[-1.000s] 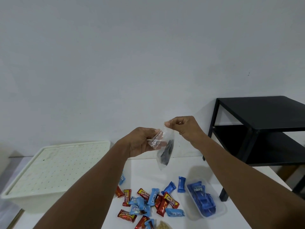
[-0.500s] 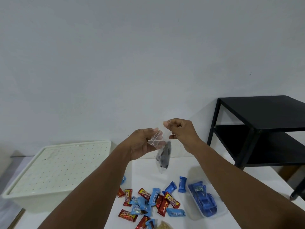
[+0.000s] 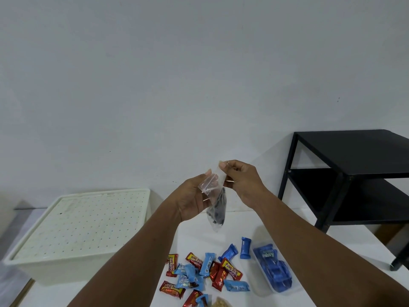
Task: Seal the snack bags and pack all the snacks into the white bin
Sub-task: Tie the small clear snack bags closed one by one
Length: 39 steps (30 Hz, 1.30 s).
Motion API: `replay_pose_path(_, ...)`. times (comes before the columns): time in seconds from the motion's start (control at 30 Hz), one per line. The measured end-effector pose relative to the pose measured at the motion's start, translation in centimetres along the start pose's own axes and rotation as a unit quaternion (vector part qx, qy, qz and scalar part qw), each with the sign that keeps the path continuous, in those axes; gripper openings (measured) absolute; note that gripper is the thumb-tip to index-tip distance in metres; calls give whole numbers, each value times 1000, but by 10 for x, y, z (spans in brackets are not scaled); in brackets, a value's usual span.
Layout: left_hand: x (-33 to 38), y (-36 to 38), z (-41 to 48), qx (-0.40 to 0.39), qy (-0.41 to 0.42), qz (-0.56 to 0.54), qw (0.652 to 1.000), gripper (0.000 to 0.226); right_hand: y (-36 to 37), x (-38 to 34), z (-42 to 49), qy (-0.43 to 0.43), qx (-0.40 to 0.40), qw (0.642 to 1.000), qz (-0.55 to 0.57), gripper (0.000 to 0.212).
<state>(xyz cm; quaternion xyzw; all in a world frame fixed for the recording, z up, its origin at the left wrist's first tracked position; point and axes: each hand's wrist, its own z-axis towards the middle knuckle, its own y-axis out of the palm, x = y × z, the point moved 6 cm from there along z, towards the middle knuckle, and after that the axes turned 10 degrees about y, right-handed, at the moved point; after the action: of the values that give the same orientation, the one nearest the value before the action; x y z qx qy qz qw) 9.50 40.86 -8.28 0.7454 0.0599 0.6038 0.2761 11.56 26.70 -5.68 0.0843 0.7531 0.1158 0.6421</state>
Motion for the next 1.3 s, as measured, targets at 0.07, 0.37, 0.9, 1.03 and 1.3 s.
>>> replay_pose_path(0.07, -1, -3, 3, 11, 10, 14, 1000, 24, 0, 1, 0, 0, 0, 1000, 2, 12)
replay_pose_path(0.37, 15, -9, 7, 95, 200, 293, 930, 27, 2, 14, 0, 92, 30, 994, -50, 43)
replay_pose_path(0.9, 17, -8, 2, 185, 248, 383, 870, 26, -3, 16, 5, 57, 69, 988, -125, 16)
replay_pose_path(1.03, 18, -14, 4, 153, 250, 370, 881, 33, -5, 15, 4, 42, 80, 985, -146, 17)
replay_pose_path(1.3, 10, -8, -10, 74, 211, 438, 871, 52, -7, 15, 3, 36, 97, 989, -109, 23)
